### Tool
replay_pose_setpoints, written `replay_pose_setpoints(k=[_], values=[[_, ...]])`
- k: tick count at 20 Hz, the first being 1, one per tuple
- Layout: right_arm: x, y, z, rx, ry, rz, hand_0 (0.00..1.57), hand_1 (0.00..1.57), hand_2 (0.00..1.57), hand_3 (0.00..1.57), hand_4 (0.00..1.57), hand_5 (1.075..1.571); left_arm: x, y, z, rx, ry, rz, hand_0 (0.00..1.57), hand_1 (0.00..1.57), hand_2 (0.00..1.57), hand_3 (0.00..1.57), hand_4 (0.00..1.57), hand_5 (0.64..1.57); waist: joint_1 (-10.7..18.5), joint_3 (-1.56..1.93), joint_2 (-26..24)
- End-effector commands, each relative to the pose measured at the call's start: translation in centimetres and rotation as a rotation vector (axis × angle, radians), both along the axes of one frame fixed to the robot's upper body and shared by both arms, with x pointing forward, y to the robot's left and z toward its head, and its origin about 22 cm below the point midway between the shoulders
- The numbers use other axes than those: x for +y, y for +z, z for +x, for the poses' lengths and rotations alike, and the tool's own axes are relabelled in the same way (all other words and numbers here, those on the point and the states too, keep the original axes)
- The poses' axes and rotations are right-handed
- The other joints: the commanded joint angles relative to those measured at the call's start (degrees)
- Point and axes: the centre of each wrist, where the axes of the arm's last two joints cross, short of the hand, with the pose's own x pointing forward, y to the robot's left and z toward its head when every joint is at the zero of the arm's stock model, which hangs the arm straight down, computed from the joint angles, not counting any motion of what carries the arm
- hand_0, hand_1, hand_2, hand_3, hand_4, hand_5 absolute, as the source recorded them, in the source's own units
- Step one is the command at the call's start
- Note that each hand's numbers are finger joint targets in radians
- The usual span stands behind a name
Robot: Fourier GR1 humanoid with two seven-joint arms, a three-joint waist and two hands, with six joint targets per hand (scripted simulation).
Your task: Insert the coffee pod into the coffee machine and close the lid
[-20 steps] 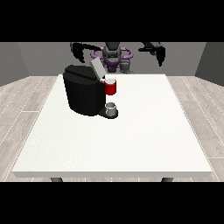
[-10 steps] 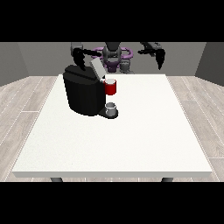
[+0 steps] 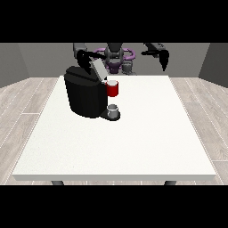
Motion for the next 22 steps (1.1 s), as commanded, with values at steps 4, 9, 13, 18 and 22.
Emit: replay_pose_setpoints(k=[4, 9, 13, 18, 22], values=[[1.0, 0.8, 1.1, 0.001, 0.041, -0.025, 0.0, 0.0, 0.0, 0.0, 0.0, 1.571, 1.6, 1.1, 0.4, -0.028, 0.021, 0.021, 0.0, 0.0, 0.0, 0.0, 0.0, 1.571, -1.0, -0.01, 1.4], [0.9, 2.2, 2.3, -0.063, 0.035, -0.038, 0.0, 0.0, 0.0, 0.0, 0.0, 1.571, 0.0, 1.0, 0.6, -0.046, 0.01, 0.027, 0.0, 0.0, 0.0, 0.0, 0.0, 1.571, 0.3, -0.01, 4.0], [1.3, 1.9, 2.5, -0.114, 0.023, -0.04, 0.0, 0.0, 0.0, 0.0, 0.0, 1.571, 1.5, 1.5, 0.6, -0.076, -0.004, 0.034, 0.0, 0.0, 0.0, 0.0, 0.0, 1.571, 1.6, -0.01, 5.3], [5.7, 2.8, 2.1, -0.044, 0.112, -0.095, 0.0, 0.0, 0.0, 0.0, 0.21, 1.571, 1.5, -0.4, 0.3, 0.017, 0.039, 0.025, 0.0, 0.0, 0.0, 0.0, 0.02, 1.571, -1.0, -0.02, 1.4], [6.0, 3.8, 2.8, -0.096, 0.121, -0.121, 0.0, 0.0, 0.0, 0.0, 0.21, 1.571, 1.9, -1.0, -0.3, -0.011, 0.042, 0.046, 0.0, 0.0, 0.0, 0.0, 0.19, 1.571, 0.5, -0.02, 3.2]])
